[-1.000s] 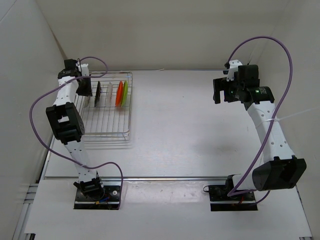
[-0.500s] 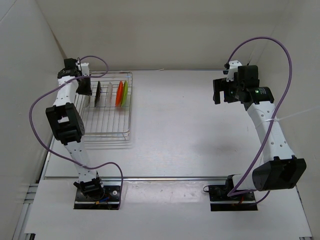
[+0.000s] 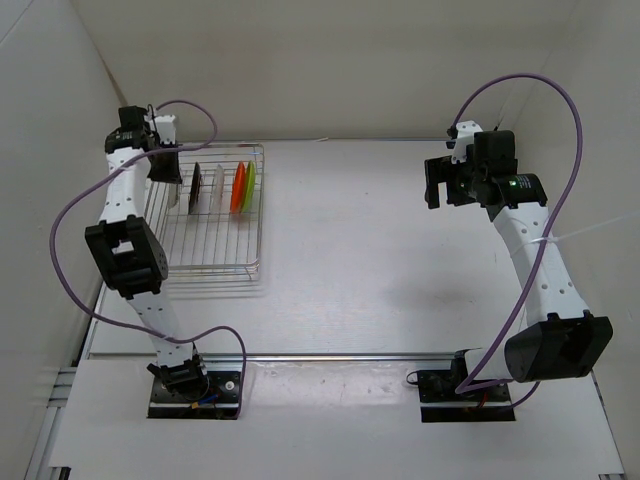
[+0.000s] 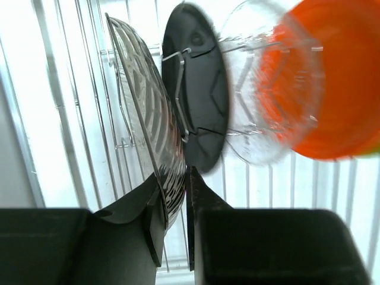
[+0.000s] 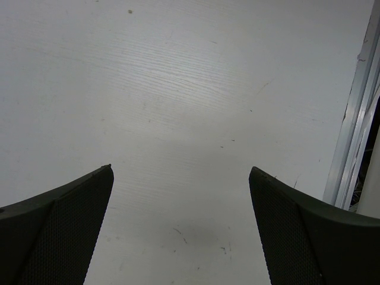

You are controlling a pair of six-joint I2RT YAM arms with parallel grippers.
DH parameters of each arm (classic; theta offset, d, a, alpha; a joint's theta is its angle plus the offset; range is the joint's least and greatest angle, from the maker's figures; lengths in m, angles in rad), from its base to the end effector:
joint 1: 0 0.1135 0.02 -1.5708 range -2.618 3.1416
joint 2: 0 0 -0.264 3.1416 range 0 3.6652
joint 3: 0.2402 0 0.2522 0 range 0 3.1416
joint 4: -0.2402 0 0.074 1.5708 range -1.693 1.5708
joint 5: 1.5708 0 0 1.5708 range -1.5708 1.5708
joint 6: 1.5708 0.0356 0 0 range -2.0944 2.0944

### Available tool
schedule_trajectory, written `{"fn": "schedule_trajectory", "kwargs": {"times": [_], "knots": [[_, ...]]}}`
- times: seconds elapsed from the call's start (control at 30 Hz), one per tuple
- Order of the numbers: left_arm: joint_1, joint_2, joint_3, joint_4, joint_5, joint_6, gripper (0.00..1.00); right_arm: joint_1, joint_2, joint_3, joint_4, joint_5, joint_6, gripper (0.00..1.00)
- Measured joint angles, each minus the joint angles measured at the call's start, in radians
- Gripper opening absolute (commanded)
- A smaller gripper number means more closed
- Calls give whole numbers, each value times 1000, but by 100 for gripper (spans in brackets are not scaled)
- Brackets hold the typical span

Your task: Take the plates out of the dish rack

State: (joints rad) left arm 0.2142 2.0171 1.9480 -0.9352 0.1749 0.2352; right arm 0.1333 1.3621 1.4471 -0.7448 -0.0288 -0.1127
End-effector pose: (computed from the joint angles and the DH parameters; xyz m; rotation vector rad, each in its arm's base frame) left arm 0.4322 0.0877 0.3026 0.0919 2.5507 -0.0526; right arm 0.2882 0.0397 0.3852 -0.2893 2.2118 0.0434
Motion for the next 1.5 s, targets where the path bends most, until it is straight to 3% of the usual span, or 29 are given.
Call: {"fn": "schedule_trajectory", "kwargs": {"times": [0.37,0.53,0.6,0.7,0.83,0.97,1.13,1.3,1.37,1.43,1.5], "knots": [[-16,-370,16,-31,64,67,12,0,0,0,-8,-1,0,98],[-112,-495,-21,-31,85,130,12,0,0,5,-9,-36,2,98],[-227,-530,-69,-20,8,166,12,0,0,19,-17,-79,6,98],[-488,-550,-158,26,-164,229,12,-2,0,63,-27,-146,21,98],[-842,-532,-302,113,-494,333,12,-18,-2,151,-39,-259,58,98],[-1098,-512,-523,294,-816,518,12,-43,-6,194,-39,-382,87,98],[-1308,-498,-727,448,-1014,736,12,-57,-6,221,-42,-515,82,96],[-1468,-489,-747,529,-1098,837,12,-31,3,248,-71,-587,27,91],[-1523,-481,-747,557,-1113,858,12,-10,17,265,-90,-615,-9,86],[-1572,-466,-747,575,-1122,871,12,16,28,268,-108,-635,-43,70],[-1603,-447,-747,581,-1125,879,12,46,37,268,-130,-641,-62,66]]}}
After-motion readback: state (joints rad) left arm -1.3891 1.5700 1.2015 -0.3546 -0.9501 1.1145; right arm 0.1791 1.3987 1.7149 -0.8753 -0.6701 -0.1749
